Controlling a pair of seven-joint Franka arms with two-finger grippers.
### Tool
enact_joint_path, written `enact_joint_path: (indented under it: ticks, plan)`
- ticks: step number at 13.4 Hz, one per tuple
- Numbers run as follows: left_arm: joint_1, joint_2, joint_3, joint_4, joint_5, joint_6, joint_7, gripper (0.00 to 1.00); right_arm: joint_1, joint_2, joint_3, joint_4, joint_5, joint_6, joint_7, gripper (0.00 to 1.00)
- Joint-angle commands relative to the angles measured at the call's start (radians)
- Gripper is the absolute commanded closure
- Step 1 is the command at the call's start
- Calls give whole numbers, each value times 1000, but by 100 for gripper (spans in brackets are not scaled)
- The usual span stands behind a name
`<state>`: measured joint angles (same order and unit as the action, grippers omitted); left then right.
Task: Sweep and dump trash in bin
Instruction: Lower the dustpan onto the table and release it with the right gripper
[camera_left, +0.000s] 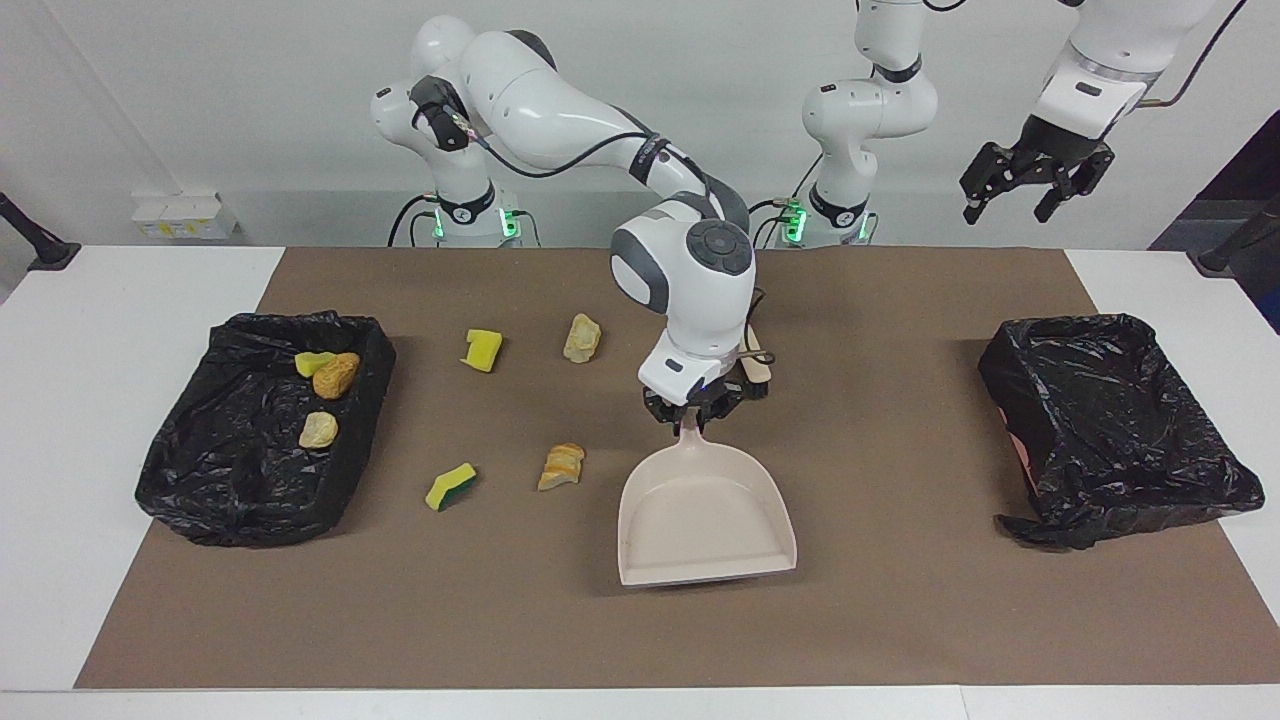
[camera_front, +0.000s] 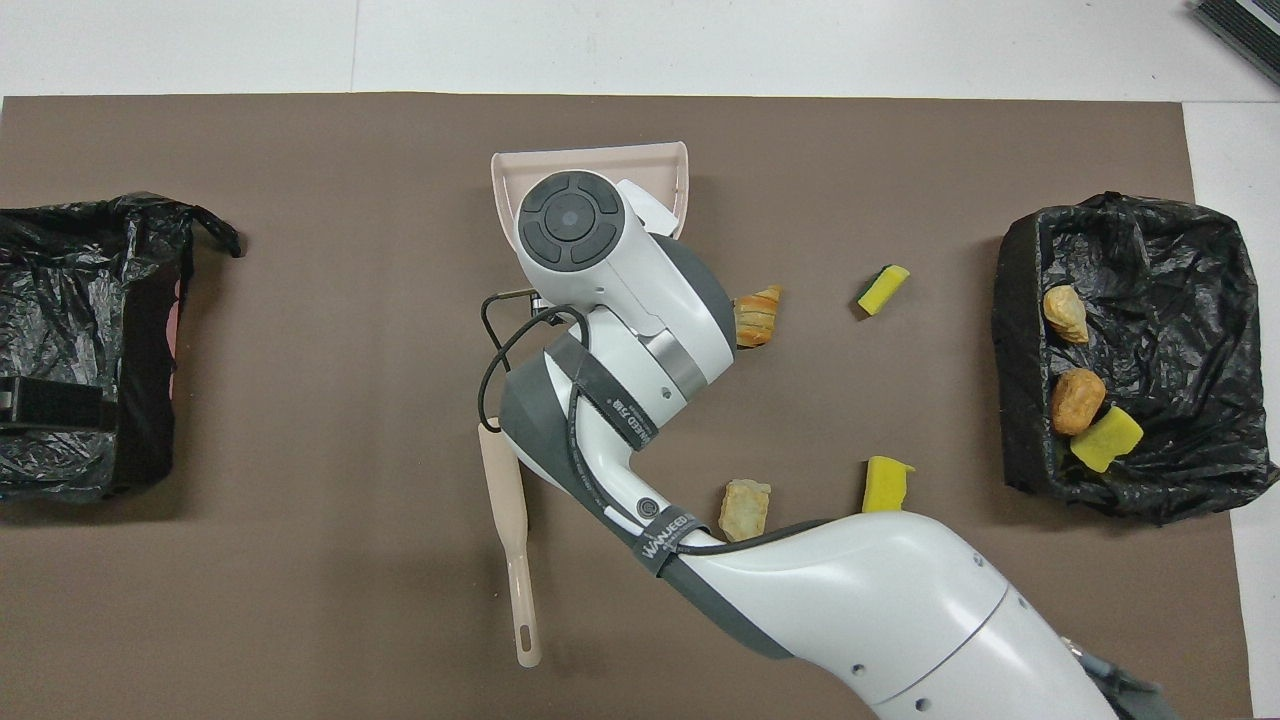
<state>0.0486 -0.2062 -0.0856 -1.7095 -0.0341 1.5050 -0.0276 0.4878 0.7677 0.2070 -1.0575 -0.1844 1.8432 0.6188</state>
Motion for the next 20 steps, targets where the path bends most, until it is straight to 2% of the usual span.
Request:
enact_joint_path:
  ticks: [1, 6, 11, 19, 20]
  plan:
    - [16, 4, -9, 16, 13, -22, 3, 0, 1, 41, 12, 50, 29, 13, 47, 100]
    - [16, 4, -9, 18, 13, -22, 3, 0, 87, 108, -11, 90, 23, 60, 96, 100]
    - [16, 4, -9, 18, 13, -22, 3, 0, 100, 116, -9, 88, 26, 68, 98, 100]
    - [16, 4, -9, 18, 13, -20, 3, 0, 103, 108, -15, 83, 23, 7, 99, 100]
    - [16, 4, -9, 18, 13, -22, 3, 0, 100, 108, -17, 83, 25, -1, 98, 95]
